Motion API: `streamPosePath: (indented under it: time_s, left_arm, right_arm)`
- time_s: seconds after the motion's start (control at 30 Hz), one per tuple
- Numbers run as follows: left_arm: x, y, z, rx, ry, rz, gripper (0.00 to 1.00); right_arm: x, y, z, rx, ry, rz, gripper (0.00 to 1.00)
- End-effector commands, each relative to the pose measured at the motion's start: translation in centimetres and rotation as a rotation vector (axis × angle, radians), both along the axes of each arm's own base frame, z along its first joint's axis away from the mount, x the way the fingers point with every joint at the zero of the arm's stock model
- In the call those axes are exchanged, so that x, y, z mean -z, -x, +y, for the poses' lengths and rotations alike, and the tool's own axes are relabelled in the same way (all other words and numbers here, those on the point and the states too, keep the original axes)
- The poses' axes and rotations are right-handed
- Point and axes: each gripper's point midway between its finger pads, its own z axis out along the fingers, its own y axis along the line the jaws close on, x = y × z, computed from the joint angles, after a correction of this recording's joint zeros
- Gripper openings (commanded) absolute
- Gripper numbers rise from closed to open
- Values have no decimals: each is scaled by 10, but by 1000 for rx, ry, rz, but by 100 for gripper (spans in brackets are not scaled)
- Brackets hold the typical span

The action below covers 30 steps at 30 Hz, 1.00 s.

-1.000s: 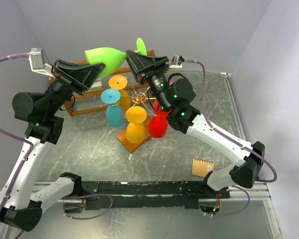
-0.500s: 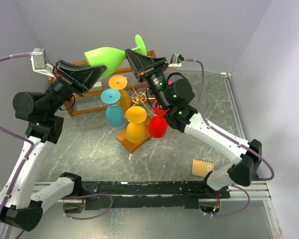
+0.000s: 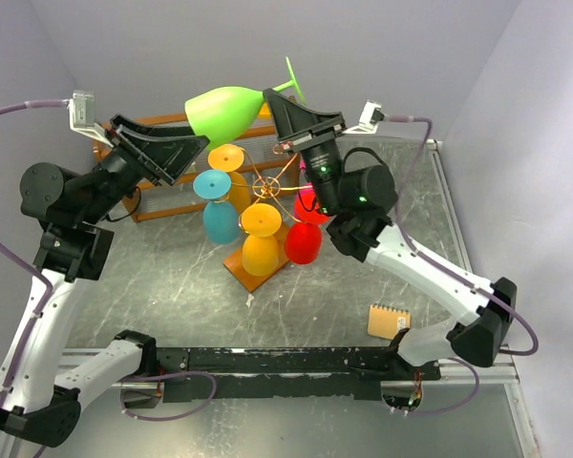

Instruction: Place the wine glass upside down on the wine glass rack

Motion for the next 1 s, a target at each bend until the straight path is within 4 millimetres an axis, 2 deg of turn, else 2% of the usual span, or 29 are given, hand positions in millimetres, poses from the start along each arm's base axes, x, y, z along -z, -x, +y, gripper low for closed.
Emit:
streamPosePath:
  time_s: [0.0,0.1,0.17,0.27,0.43,0.7,0.83,0.97]
  left_arm:
    - [-6,-1,17,-117,-17,30,76]
    - [-14,5,15,-93,-11,28,79]
    - [-22,11,11,-49,-2,13,81]
    - [-33,21,2,39,16,-11,83]
    - [-43,29,-13,186,35,-20,85]
    - [-19,8,-44,433,15,123,84]
    - [-13,1,-54,484,47,162,85]
    - [-9,-3,-74,508,30,184,86]
  right_arm:
    - [-32,19,-47,264,127,-211,0]
    - [-34,27,-55,369,266,-317,0]
    - [-33,36,-53,405,379,-420,0]
    - [-19,45,-48,430,537,-523,0]
    - [2,43,-51,488,752,-568,0]
    - [39,17,-51,586,1079,-564,0]
    - [48,11,-53,622,1158,-572,0]
    - [54,11,-48,614,1220,-621,0]
